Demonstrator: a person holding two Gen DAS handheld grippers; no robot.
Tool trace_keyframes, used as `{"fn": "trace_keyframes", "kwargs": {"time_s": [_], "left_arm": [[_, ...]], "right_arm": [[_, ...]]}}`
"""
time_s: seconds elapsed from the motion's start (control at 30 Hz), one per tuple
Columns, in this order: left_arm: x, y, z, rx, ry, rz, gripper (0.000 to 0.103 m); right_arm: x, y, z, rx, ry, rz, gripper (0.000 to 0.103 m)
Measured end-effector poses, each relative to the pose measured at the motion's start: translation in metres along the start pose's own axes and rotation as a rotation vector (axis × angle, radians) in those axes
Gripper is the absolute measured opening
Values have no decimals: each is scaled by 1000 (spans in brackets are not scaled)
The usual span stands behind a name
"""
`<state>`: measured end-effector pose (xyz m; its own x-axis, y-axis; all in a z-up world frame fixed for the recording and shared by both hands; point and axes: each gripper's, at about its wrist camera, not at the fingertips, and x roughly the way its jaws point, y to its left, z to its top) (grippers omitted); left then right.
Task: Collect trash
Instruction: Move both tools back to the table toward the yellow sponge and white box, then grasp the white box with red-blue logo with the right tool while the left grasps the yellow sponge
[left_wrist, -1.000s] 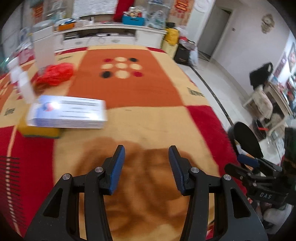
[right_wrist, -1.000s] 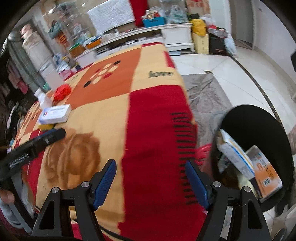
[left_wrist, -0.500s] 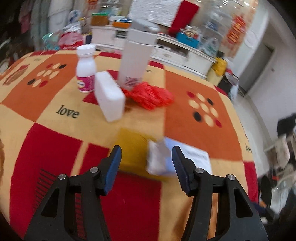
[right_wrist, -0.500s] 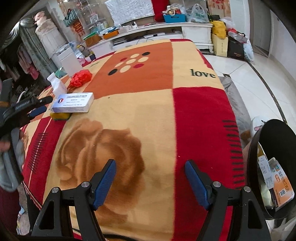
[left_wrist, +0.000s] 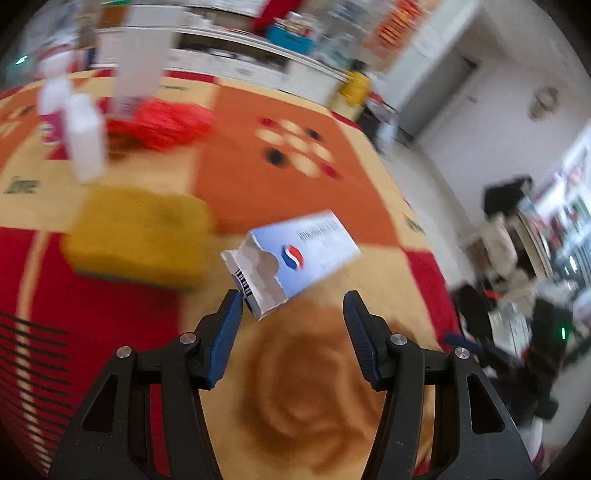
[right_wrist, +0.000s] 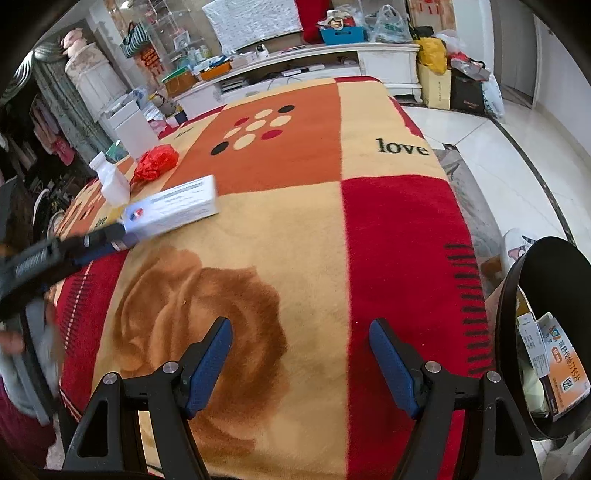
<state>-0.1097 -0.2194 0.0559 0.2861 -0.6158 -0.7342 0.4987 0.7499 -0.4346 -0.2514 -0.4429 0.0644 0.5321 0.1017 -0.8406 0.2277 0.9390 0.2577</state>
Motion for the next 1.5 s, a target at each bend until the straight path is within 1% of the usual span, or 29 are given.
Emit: {"fn": "trace_keyframes", "kwargs": {"time_s": [0.13, 0.17, 0.27, 0.3, 0.43, 0.5, 0.63, 0.67, 0.7, 0.77, 0.8, 0.83, 0.93, 1.03, 1.1, 1.17, 1.23, 1.33, 1.37, 1.43, 1.47, 1.5], "left_arm": [[3, -21, -19, 42, 47, -92, 55], [2, -26, -24, 59, 55, -99, 55], [-7, -28, -32, 89, 51, -74, 55], [-13, -22, -31, 83, 41, -60, 55], [-31, 11, -22, 40, -7, 47, 55], [-37, 32, -18, -2, -21, 107, 55], [-47, 72, -14, -101, -45, 231, 55], [-48, 83, -13, -126, -45, 262, 55], [-47, 90, -12, -144, -41, 275, 55], [-44, 107, -10, -189, -42, 296, 55], [-43, 112, -9, -207, -46, 300, 55], [-43, 116, -8, -221, -50, 298, 55], [-48, 121, -9, -235, -67, 281, 55], [-51, 113, -3, -197, -84, 261, 55], [-47, 104, 7, -152, -88, 265, 55], [-43, 102, 18, -136, -97, 288, 56], [-40, 108, 29, -160, -100, 289, 57], [-30, 125, 41, -232, -96, 298, 57], [-26, 131, 44, -263, -87, 285, 57], [-18, 137, 44, -315, -58, 220, 57], [-16, 133, 40, -315, -46, 166, 57], [-14, 124, 36, -288, -37, 132, 57]], "right_arm": [[-2, 2, -1, -11, 5, -12, 75], [-1, 2, -1, -13, 11, -17, 75], [3, 2, -4, -26, 23, -36, 75], [4, 2, -4, -31, 25, -43, 75], [10, 10, -7, -78, 31, -105, 75], [12, 14, -7, -97, 32, -131, 77], [15, 16, -8, -110, 40, -145, 82], [16, 17, -8, -111, 40, -146, 84], [16, 17, -9, -112, 41, -145, 86], [18, 19, -10, -116, 45, -131, 98], [19, 19, -11, -118, 48, -122, 101], [21, 21, -12, -125, 55, -110, 103], [23, 26, -14, -160, 70, -134, 103], [23, 25, -12, -160, 88, -125, 103], [20, 21, -8, -116, 91, -87, 103], [14, 19, 0, -60, 83, -22, 103], [10, 24, 7, -55, 63, 2, 102], [9, 35, 15, -76, 46, 7, 102], [9, 39, 19, -80, 41, 17, 102], [10, 45, 25, -81, 37, 30, 102], [11, 48, 28, -84, 35, 37, 102], [12, 51, 30, -87, 33, 42, 102]]}}
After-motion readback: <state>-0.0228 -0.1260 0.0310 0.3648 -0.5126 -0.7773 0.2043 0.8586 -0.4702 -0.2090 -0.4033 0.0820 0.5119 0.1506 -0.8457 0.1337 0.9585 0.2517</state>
